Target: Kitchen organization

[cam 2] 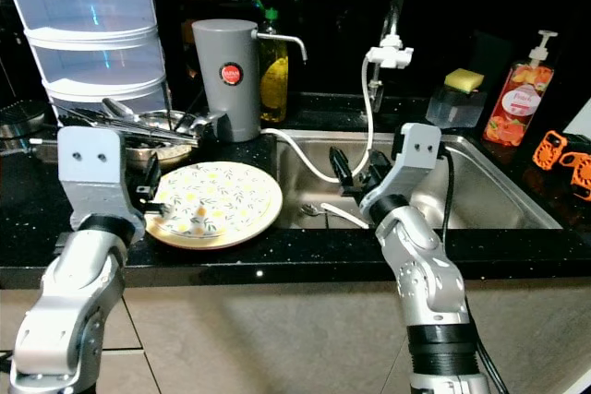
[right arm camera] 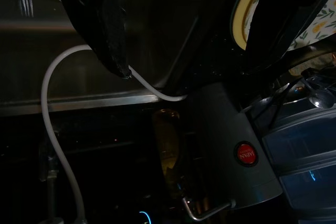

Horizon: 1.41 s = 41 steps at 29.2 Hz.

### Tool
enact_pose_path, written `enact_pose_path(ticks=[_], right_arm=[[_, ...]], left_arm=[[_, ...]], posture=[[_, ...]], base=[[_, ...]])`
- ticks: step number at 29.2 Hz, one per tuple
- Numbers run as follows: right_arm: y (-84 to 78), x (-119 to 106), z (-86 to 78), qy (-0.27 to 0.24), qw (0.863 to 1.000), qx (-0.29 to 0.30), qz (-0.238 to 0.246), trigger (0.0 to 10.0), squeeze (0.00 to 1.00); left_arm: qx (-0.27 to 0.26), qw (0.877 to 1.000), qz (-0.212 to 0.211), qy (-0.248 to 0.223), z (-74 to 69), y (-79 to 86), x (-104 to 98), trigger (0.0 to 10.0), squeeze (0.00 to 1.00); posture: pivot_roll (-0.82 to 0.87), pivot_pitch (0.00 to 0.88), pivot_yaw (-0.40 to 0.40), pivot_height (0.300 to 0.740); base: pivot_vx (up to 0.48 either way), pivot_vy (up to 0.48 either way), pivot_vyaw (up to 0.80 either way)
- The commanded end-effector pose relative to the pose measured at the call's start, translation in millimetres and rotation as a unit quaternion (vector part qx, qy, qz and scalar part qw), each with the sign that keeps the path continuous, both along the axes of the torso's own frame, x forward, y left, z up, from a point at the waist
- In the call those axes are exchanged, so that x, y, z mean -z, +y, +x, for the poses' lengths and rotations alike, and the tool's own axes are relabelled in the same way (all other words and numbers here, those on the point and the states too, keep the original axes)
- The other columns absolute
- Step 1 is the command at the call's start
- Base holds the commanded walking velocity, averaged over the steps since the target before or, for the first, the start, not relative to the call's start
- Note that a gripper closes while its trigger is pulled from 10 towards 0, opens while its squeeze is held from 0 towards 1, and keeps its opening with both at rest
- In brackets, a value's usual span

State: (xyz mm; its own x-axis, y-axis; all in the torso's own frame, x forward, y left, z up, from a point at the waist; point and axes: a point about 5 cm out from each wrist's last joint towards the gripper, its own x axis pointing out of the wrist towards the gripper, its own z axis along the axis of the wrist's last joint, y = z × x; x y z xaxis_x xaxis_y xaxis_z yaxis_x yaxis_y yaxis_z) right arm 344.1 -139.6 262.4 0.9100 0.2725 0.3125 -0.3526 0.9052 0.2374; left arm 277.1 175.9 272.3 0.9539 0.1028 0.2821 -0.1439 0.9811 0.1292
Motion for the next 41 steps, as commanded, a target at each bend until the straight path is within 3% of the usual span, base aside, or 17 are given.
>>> enact_pose_path(ticks=[1,6,16,21,41], right_arm=[[-4.8,0.4,-2.4,0.0,1.0,0.006,-0.004,10.0,0.0],[-3.3,0.8,-2.7,0.0,1.0,0.004,-0.004,10.0,0.0],[-2.3,1.5,-2.3,0.001,1.0,0.002,-0.004,10.0,0.0],[-2.5,1.5,-2.1,0.001,1.0,0.002,-0.004,10.0,0.0],[0.5,1.4,-2.5,0.0,1.0,-0.011,-0.011,10.0,0.0]], left_arm=[[-0.003,1.0,0.005,0.009,2.2,-0.5,2.4,10.0,0.0],[-0.009,1.0,0.015,0.005,2.4,1.3,2.1,10.0,0.0],[-0.021,1.0,0.02,0.007,3.5,4.4,2.4,10.0,0.0],[-0.016,1.0,0.001,-0.002,2.6,2.3,0.5,10.0,0.0],[-0.014,1.0,-0.003,-0.002,5.1,1.5,-0.6,10.0,0.0]], posture=[[0.19,0.031,-0.055,0.74],[0.19,0.035,-0.054,0.74],[0.19,0.039,-0.057,0.74],[0.19,0.038,-0.057,0.74],[0.18,0.032,-0.058,0.74]], base=[[0.0,0.0,0.0],[0.0,0.0,0.0],[0.0,-0.469,0.0],[0.0,0.0,0.0],[0.0,0.0,0.0]])
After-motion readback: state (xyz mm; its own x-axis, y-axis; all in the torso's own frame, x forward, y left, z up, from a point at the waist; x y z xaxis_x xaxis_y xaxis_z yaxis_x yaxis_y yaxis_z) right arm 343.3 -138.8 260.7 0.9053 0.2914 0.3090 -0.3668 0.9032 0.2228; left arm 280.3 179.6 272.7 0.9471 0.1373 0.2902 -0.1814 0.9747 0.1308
